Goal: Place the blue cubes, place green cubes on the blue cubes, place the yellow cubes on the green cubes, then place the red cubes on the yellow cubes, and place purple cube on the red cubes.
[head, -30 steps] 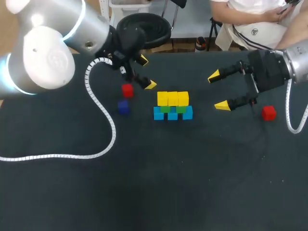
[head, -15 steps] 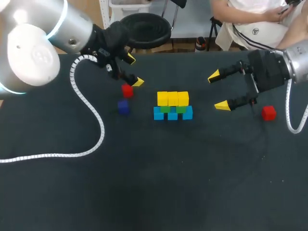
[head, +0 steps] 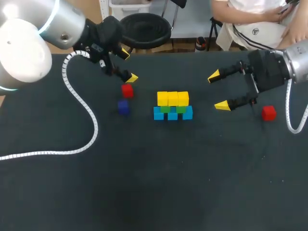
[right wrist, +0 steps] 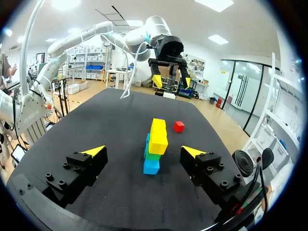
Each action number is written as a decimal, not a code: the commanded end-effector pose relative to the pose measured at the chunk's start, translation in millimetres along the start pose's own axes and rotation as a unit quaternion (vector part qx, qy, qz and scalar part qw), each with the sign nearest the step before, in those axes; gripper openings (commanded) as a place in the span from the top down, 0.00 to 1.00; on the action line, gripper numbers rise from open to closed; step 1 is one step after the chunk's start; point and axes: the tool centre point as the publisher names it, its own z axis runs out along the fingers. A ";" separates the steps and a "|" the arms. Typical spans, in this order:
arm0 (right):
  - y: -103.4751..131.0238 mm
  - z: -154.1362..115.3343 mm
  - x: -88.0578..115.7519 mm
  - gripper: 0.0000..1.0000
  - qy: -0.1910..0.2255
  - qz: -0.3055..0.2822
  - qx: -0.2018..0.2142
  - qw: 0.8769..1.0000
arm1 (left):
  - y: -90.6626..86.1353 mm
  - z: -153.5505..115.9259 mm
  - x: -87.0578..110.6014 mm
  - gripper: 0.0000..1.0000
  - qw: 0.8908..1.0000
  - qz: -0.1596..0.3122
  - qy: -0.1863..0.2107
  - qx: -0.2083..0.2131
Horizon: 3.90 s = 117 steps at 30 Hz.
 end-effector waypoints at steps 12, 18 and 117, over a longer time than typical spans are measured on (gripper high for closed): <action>-0.1 0.4 0.2 0.00 0.000 0.000 0.000 1.000 | 8.0 -3.7 2.8 0.00 0.999 0.022 -0.007 0.025; -0.1 0.4 0.2 0.00 0.000 0.000 0.000 1.000 | 14.2 -20.2 11.7 0.00 0.998 0.034 -0.033 0.045; 50.2 -137.9 144.7 0.00 0.030 0.059 -0.055 0.996 | -0.7 -38.9 7.4 0.00 0.995 0.061 -0.040 0.065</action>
